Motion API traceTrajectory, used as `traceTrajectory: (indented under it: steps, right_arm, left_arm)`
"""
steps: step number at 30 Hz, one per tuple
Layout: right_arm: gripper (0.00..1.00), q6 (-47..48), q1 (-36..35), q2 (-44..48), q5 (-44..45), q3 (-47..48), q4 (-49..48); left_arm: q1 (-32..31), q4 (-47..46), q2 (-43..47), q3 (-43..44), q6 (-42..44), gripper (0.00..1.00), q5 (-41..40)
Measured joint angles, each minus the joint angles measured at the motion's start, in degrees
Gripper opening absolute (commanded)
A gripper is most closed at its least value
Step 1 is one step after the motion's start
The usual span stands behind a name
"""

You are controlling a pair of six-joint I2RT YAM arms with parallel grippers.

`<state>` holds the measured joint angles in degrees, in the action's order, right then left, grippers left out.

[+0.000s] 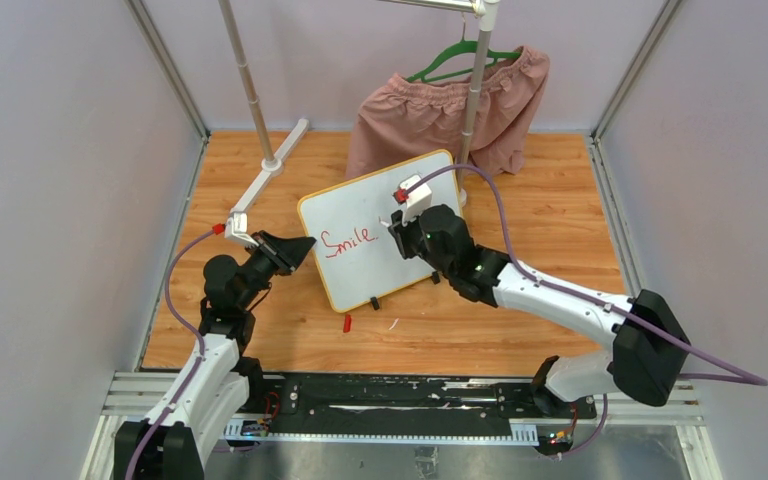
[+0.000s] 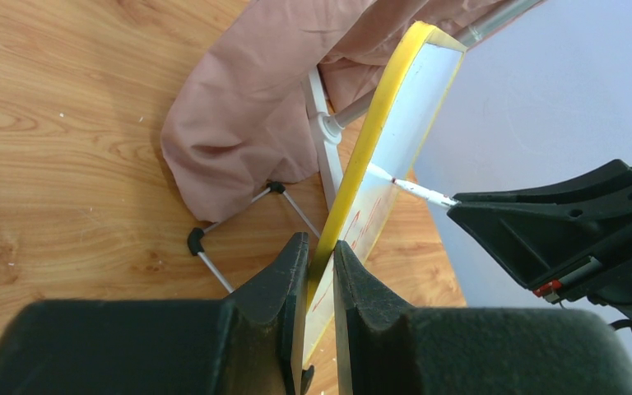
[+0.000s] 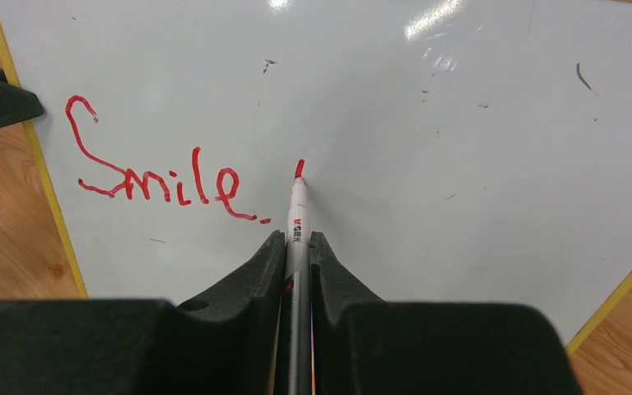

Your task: Write a sentence on the whiteboard

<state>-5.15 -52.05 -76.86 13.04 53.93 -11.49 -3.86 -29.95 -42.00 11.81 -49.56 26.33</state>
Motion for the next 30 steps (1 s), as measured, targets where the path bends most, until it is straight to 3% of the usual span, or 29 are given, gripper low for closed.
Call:
traceTrajectory:
  steps: [15, 30]
  right_arm:
    - [0.00, -2.1, 0.0, 1.9, -1.1, -4.5, -0.5]
    - [0.00, -2.3, 0.0, 1.8, -1.0, -3.0, 0.5]
  left_arm:
    - [0.0, 0.0, 0.0, 0.0, 0.0, 0.00, 0.0]
    - [0.0, 0.0, 0.0, 0.0, 0.0, 0.00, 0.1]
